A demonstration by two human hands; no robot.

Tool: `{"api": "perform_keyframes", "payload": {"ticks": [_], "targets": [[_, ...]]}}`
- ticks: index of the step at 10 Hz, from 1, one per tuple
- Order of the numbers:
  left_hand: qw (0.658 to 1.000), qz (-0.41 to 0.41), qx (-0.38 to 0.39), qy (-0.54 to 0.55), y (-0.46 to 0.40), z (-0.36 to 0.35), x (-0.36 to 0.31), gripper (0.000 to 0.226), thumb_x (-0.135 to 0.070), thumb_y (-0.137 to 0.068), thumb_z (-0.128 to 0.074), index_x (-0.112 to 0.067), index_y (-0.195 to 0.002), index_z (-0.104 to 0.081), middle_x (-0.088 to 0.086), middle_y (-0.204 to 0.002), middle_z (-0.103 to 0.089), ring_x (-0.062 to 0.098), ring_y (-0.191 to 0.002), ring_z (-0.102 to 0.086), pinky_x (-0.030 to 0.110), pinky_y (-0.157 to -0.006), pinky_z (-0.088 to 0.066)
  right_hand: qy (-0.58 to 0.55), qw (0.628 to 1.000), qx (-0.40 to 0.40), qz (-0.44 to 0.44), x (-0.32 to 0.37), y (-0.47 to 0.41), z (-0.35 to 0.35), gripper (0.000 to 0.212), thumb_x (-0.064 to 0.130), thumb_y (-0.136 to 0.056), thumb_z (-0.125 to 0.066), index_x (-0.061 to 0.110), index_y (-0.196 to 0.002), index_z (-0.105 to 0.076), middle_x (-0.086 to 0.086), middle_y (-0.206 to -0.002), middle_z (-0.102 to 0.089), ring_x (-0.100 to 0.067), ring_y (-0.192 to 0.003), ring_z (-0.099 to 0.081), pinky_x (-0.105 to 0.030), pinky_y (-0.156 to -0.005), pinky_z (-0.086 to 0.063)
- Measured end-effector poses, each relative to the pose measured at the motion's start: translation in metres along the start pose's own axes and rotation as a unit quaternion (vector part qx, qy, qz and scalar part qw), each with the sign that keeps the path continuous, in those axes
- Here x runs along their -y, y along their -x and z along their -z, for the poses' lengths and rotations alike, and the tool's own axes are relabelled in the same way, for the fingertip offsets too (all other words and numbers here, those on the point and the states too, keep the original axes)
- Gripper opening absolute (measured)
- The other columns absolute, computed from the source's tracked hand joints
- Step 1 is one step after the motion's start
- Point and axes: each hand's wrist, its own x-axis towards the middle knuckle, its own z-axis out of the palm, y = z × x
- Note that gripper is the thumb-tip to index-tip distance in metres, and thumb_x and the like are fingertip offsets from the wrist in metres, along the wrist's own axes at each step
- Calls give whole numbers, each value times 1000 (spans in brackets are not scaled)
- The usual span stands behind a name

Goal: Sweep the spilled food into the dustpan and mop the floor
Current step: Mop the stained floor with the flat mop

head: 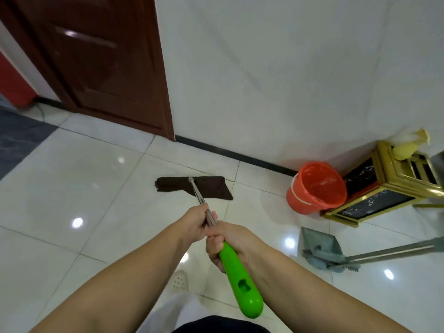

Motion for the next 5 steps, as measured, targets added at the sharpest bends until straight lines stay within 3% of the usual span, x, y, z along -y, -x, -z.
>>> {"api": "perform_keyframes", "payload": {"ticks": [1, 2, 3, 4, 5], "targets": [[1000, 2, 5, -6, -12, 9, -56, 22, -27, -100, -43, -5, -102, -46, 8, -73, -50, 12, -58, -50, 16, -35, -46, -44, 999, -1, 6, 21, -16, -53, 26, -2, -95, -46, 11, -73, -50, 1, -40, -35, -4, -20, -33, -9, -24, -27], [1000, 10, -8, -6, -22, 11, -97, 25, -28, -99, -45, -5, -89, -47, 8, -74, -50, 11, -56, -51, 15, -36, -48, -86, 996, -1, 0, 43, -29, -91, 26, 2, -96, -48, 11, -71, -50, 2, -37, -37, -4, -20, -34, -9, -24, -29], [999, 31, -3, -7, -28, 9, -129, 27, -29, -99, -45, -5, -87, -48, 7, -69, -49, 10, -54, -49, 15, -34, -46, -114, 993, 7, 4, 63, -37, -118, 25, 3, -97, -48, 12, -73, -50, 4, -41, -39, -4, -20, -35, -9, -25, -30], [999, 31, -1, -27, -37, 6, -152, 31, -29, -100, -43, -4, -83, -49, 7, -67, -49, 11, -55, -48, 14, -30, -43, -127, 992, 6, 8, 83, -45, -138, 24, 3, -97, -48, 13, -75, -52, 6, -61, -39, -4, -20, -36, -10, -24, -31], [999, 9, 2, -51, -38, 2, -171, 35, -27, -101, -40, -3, -78, -49, 9, -68, -49, 14, -59, -49, 15, -32, -45, -44, 999, 19, 26, 109, -53, -148, 23, 4, -99, -44, 13, -78, -50, 4, -46, -48, -3, -21, -40, -11, -26, -34]]}}
